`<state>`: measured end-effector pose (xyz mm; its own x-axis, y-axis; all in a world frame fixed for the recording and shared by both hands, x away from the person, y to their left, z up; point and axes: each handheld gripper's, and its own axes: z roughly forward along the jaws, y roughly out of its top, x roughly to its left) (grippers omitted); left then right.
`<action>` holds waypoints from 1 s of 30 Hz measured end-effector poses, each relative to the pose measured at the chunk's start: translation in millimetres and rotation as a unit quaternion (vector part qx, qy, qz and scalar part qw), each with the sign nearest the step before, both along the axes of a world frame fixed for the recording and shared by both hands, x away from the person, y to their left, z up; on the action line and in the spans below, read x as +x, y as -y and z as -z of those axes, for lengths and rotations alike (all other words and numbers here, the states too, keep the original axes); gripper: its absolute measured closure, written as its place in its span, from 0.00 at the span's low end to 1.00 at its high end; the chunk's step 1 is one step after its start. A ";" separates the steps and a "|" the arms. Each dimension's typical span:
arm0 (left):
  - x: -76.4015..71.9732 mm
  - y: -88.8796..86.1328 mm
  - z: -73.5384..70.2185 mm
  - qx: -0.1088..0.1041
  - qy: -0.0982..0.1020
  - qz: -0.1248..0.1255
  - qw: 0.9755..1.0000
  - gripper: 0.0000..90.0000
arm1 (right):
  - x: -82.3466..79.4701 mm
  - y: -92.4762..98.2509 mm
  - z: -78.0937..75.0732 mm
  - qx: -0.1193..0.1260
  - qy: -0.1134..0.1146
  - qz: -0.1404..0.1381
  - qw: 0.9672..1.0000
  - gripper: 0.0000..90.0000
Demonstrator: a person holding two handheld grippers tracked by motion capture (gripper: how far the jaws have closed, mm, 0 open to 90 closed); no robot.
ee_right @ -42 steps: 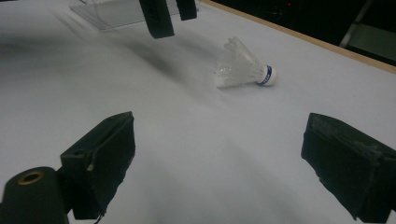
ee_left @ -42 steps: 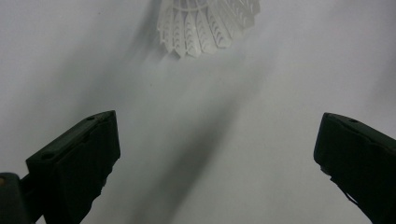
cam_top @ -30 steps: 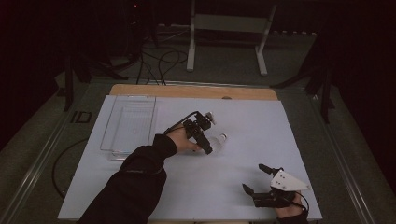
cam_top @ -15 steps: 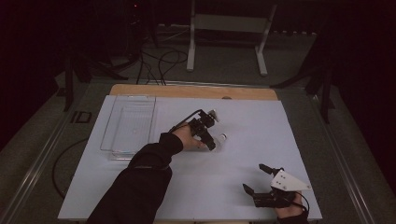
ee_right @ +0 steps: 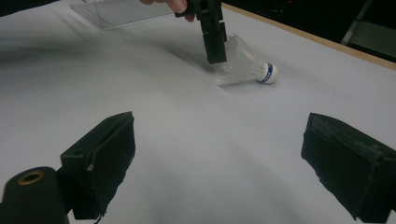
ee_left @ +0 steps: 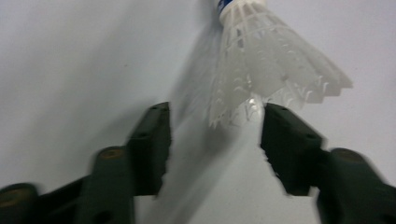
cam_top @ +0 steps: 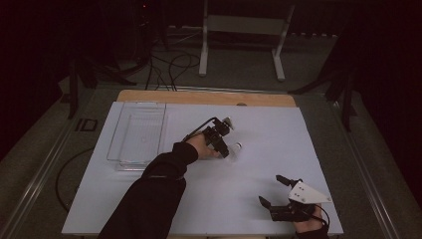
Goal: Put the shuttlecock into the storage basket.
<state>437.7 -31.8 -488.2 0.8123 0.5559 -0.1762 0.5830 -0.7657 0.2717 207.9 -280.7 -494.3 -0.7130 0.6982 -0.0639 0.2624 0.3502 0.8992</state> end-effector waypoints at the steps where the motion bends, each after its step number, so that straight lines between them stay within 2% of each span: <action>1: 0.1 2.0 1.4 0.009 0.006 -0.001 1.000 0.54 | 0.0 0.1 -0.1 0.000 0.000 0.000 1.000 0.11; 4: 0.2 3.3 3.1 0.001 0.004 -0.006 1.000 0.58 | -0.2 -0.2 0.0 -0.002 0.000 -0.001 1.000 0.11; 6: 0.0 5.5 4.6 0.003 0.004 -0.003 1.000 0.58 | -0.2 -0.3 0.0 -0.002 0.000 -0.001 1.000 0.11; 8: 0.0 9.0 5.8 0.001 0.000 0.004 1.000 0.62 | 0.0 -0.6 0.3 -0.002 -0.002 -0.001 1.000 0.11; 10: -0.2 10.4 6.5 -0.001 -0.003 0.001 1.000 0.66 | 0.1 -0.5 0.4 -0.002 -0.003 0.000 1.000 0.11; 12: 0.1 12.3 7.2 0.003 0.001 0.003 1.000 0.69 | 0.1 -0.4 0.4 -0.002 -0.003 0.000 1.000 0.11; 13: 0.6 13.3 8.1 0.001 0.001 -0.001 1.000 0.73 | 0.0 -0.3 0.3 -0.002 -0.003 0.001 1.000 0.11; 17: 1.8 14.0 9.0 -0.002 0.000 -0.005 1.000 0.80 | 0.0 -0.2 0.2 -0.003 -0.002 0.001 1.000 0.11; 20: 1.4 15.2 9.8 0.001 -0.001 -0.003 1.000 0.90 | 0.2 -0.1 0.4 -0.003 -0.003 0.003 1.000 0.11; 21: 1.0 15.5 9.4 0.000 0.003 -0.002 1.000 0.90 | 0.2 -0.1 0.4 -0.003 -0.003 0.003 1.000 0.11; 22: 0.3 16.1 8.6 0.002 0.009 -0.001 1.000 0.95 | 0.5 0.0 0.6 -0.006 -0.003 0.003 1.000 0.11; 26: -1.5 17.6 6.5 0.006 0.013 0.006 1.000 0.99 | 0.5 0.0 0.7 -0.007 -0.003 0.004 1.000 0.11; 30: -1.3 16.5 4.3 0.003 0.014 0.000 1.000 1.00 | 0.5 -0.1 0.8 -0.008 -0.005 0.005 1.000 0.11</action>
